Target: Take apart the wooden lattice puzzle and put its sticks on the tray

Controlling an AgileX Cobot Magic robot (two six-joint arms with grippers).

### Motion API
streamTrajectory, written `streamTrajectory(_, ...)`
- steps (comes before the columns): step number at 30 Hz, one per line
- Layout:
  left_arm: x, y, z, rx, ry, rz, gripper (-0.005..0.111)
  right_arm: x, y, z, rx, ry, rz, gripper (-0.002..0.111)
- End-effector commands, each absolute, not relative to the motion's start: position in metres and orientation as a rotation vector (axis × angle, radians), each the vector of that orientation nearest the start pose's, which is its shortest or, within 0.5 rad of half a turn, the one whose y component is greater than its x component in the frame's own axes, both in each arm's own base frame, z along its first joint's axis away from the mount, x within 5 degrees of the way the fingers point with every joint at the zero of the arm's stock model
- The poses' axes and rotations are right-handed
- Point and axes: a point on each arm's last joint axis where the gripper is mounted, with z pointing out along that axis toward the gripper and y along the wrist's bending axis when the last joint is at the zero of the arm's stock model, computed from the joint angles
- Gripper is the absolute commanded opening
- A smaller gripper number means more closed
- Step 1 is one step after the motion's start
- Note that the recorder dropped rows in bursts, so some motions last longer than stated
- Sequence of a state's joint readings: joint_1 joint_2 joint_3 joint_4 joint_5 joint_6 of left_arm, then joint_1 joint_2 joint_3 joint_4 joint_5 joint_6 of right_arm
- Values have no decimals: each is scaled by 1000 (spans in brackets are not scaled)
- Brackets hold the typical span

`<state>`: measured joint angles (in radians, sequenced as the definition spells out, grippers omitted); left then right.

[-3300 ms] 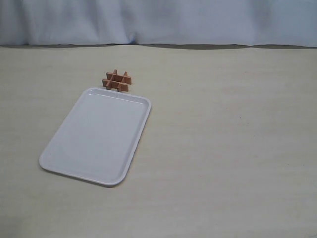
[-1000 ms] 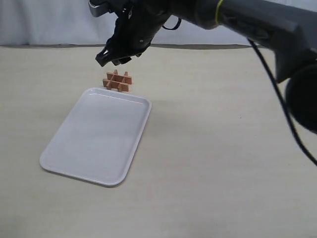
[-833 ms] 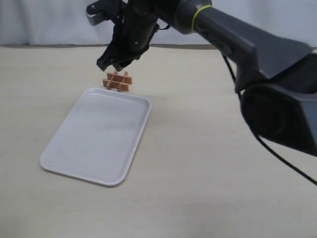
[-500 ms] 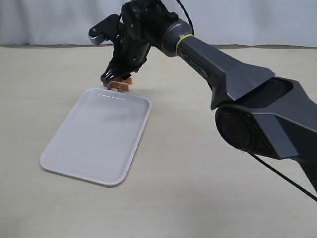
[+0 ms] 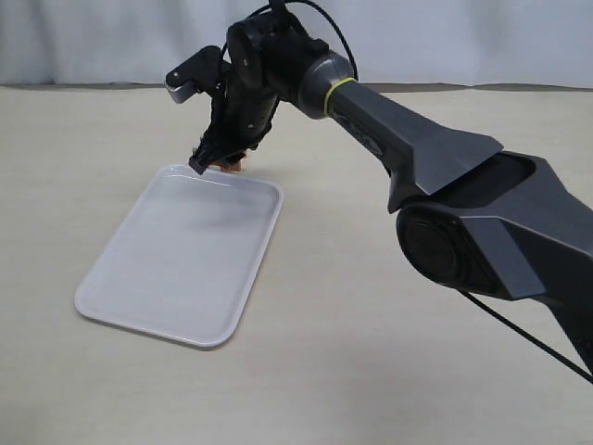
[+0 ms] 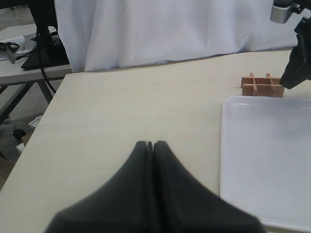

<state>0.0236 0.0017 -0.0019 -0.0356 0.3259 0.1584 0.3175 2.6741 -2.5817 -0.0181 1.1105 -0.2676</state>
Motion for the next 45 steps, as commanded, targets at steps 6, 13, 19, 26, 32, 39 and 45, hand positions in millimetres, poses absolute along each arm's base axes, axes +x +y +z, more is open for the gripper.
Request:
streamTrajectory(6,54,0,185,99,1791,97,0,530,178,145,-654,2646,97,40)
streamTrajectory(13,54,0,185,99,1791,97,0,535,183,149,-548,2595,178,40)
streamTrajectory(19,54,0,185,99,1791,97,0,536,188,147,-353,2615,203,40)
streamTrajectory(26,54,0,185,99,1791,97,0,529,203,149,-347,2589,-5,40)
streamTrajectory(32,54,0,185,98,1791,95,0,522,203,146,-320,2665,-72,40)
streamTrajectory(39,54,0,185,98,1791,95,0,513,216,156,-315,2662,-131,40)
streamTrajectory(45,54,0,185,98,1791,95,0,505,219,177,-348,2649,-201,40)
